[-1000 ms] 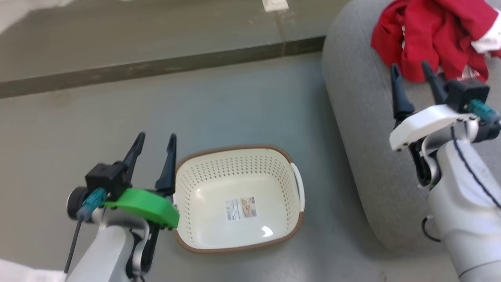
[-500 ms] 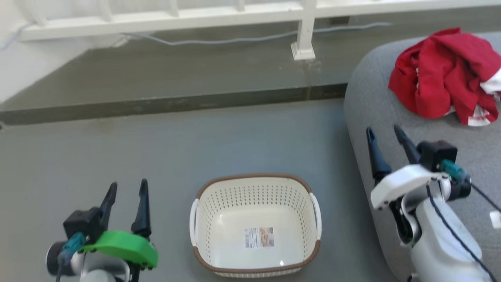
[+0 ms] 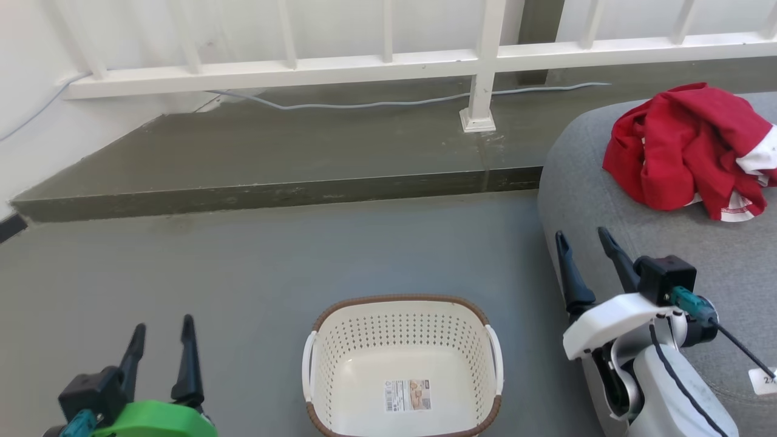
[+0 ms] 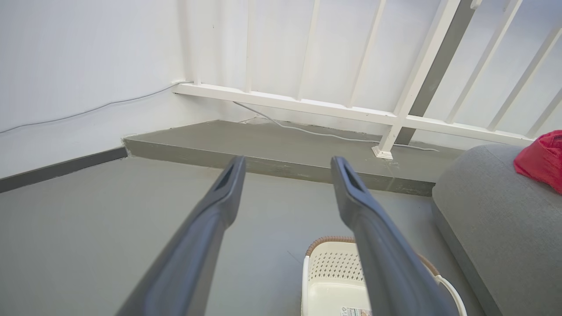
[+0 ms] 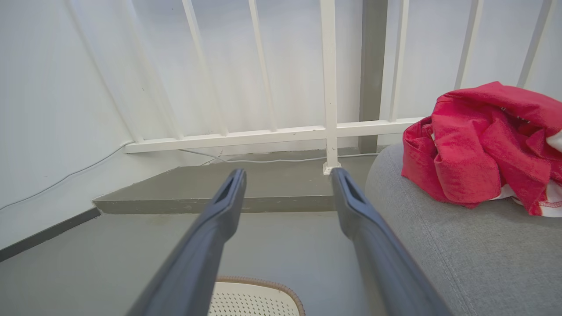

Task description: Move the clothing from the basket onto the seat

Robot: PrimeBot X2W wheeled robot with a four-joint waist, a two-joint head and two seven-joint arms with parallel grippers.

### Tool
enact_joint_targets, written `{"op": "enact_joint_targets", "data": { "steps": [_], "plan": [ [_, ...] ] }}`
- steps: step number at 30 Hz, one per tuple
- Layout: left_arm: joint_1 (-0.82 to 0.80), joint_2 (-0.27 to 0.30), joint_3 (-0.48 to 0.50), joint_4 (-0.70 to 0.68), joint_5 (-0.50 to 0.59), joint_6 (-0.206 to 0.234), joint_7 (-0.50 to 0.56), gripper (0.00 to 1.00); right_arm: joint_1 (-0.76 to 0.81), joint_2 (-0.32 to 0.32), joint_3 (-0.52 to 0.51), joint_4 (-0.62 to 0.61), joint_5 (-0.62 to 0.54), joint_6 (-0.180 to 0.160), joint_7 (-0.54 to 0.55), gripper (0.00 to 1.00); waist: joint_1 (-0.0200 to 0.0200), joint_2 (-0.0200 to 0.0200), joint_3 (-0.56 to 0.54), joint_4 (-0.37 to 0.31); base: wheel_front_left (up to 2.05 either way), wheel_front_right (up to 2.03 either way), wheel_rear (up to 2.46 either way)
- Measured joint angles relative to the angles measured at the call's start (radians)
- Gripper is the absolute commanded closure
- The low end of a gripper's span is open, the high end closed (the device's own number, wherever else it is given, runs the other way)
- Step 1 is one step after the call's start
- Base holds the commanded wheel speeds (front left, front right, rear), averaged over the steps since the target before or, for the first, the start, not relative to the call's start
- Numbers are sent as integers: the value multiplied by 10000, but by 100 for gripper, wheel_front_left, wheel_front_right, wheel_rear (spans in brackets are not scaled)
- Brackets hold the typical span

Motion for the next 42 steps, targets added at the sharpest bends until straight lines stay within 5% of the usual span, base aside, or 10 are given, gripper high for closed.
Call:
{"op": "enact_joint_targets", "data": {
  "steps": [42],
  "plan": [
    [1200, -138, 481, -1388, 840, 6, -2, 0, 1119, 75, -65, -1498, 2, -451, 0, 0, 0, 0, 93, -393, 0, 0, 0]
  ]
}}
